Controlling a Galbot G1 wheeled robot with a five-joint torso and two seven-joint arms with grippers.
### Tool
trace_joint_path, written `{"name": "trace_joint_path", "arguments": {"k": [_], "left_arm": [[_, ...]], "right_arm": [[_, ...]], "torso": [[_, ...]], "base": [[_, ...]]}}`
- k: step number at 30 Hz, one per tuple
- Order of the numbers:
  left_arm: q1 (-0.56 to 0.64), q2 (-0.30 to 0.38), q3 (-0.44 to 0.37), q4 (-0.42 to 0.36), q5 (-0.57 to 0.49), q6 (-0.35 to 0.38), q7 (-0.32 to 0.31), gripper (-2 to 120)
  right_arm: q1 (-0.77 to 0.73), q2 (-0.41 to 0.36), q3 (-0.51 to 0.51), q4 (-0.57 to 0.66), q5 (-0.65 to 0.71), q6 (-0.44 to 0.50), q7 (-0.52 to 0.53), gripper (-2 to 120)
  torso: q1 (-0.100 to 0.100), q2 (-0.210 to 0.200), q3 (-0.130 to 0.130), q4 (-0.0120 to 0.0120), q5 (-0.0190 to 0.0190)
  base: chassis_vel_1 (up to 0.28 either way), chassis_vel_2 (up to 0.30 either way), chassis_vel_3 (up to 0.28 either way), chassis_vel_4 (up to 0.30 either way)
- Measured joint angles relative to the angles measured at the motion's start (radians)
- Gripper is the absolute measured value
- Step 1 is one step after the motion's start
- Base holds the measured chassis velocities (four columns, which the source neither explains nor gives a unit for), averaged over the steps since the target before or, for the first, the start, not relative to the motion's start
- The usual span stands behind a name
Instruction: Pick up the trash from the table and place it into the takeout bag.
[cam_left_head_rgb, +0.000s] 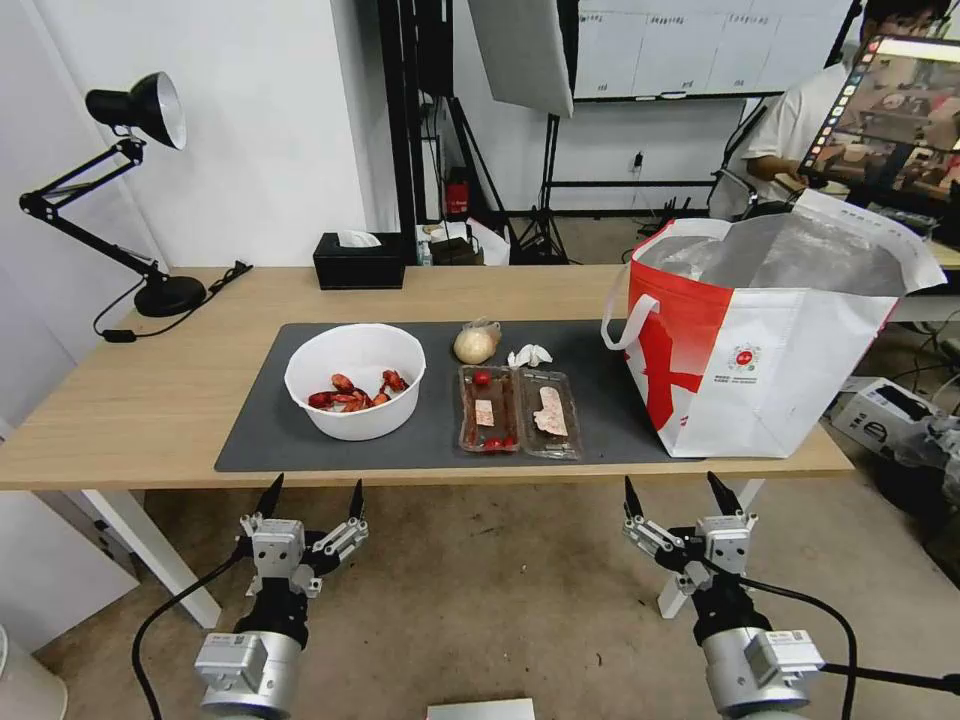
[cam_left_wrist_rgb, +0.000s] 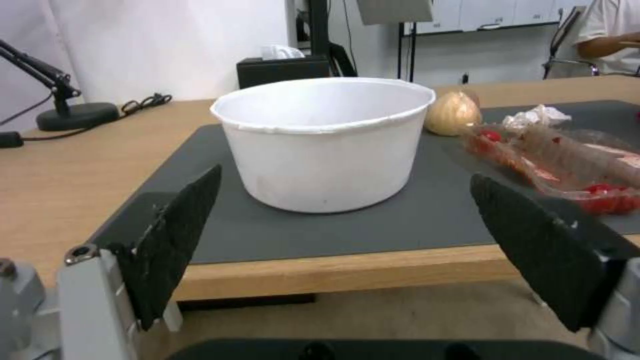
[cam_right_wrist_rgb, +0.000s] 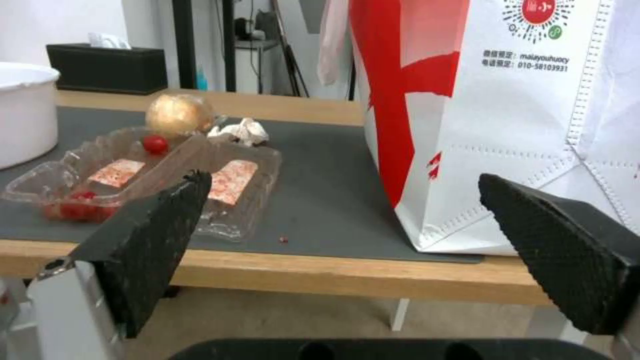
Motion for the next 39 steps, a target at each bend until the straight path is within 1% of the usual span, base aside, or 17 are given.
{"name": "trace_joint_path", "arguments": {"k": [34, 35, 37, 38, 39], "left_arm": [[-0.001, 0.001, 0.0, 0.0, -0.003, 0.001, -0.001, 100], [-0.009, 0.008, 0.001, 0.0, -0.018, 0.014, -0.007, 100], [-0.044, 0.04, 0.005, 0.001, -0.081, 0.077, -0.04, 100], [-0.044, 0.04, 0.005, 0.001, -0.081, 0.077, -0.04, 100], [-0.064, 0.058, 0.007, 0.003, -0.119, 0.113, -0.058, 100]], "right_arm": [[0.0, 0.0, 0.0, 0.0, 0.0, 0.0, 0.0, 100], [0.0, 0.0, 0.0, 0.0, 0.0, 0.0, 0.0, 100], [0.004, -0.01, 0.004, -0.001, 0.009, -0.012, -0.001, 100], [0.004, -0.01, 0.004, -0.001, 0.009, -0.012, -0.001, 100], [0.015, -0.028, 0.013, -0.003, 0.027, -0.039, -0.006, 100]], "torso": [[0.0, 0.0, 0.0, 0.0, 0.0], [0.0, 0.0, 0.0, 0.0002, 0.0], [0.0, 0.0, 0.0, -0.0001, 0.0], [0.0, 0.0, 0.0, -0.0001, 0.0], [0.0, 0.0, 0.0, -0.0001, -0.0002]], "base": [[0.0, 0.0, 0.0, 0.0], [0.0, 0.0, 0.0, 0.0], [0.0, 0.0, 0.0, 0.0], [0.0, 0.0, 0.0, 0.0], [0.0, 0.0, 0.0, 0.0]]}}
